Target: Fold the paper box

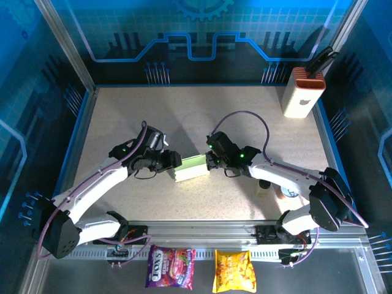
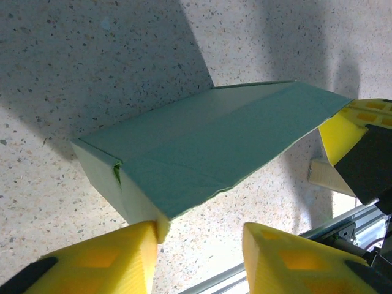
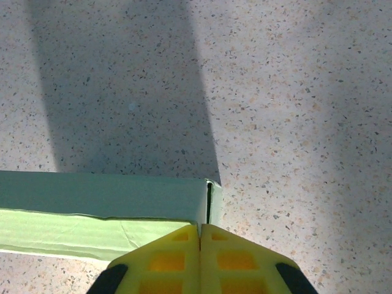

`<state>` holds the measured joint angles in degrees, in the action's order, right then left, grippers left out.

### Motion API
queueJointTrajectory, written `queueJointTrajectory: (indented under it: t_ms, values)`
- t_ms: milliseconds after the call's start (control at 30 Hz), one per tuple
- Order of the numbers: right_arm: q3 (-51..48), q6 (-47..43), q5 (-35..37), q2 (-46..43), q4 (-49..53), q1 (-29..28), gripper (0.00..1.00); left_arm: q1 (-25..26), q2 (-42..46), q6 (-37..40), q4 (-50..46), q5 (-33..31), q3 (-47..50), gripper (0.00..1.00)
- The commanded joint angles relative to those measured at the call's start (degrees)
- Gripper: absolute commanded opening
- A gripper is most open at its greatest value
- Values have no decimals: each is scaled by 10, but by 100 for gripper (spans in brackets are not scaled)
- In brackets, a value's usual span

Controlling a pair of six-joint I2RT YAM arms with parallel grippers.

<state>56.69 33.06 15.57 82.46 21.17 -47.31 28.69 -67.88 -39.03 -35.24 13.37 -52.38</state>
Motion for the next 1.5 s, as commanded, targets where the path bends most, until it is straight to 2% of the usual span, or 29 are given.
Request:
queueJointTrajectory:
  t_ms: [0, 367, 500, 600, 800, 1167, 1400, 1467]
  values:
    - [9, 8, -18, 5, 15, -12, 1, -1, -8, -5, 28, 29, 8, 35]
    - [13, 6, -16, 8, 18, -15, 1, -3, -14, -4, 24, 23, 5, 12]
    - [16, 5, -16, 10, 19, -15, 0, -5, -14, -7, 25, 23, 4, 8]
    - [21, 3, -18, 12, 25, -15, 0, -7, -13, -9, 26, 21, 7, 9]
    - [45, -1, -25, 21, 47, -15, 0, -12, -14, -16, 28, 18, 12, 30]
    - [72, -5, -33, 33, 64, -11, 0, -16, -16, -9, 23, 13, 11, 28]
    - [78, -13, -33, 32, 78, -2, 13, -18, -25, 7, 6, 5, 8, 29]
    - [79, -15, -36, 36, 79, 1, 14, -18, -27, 6, 8, 5, 9, 29]
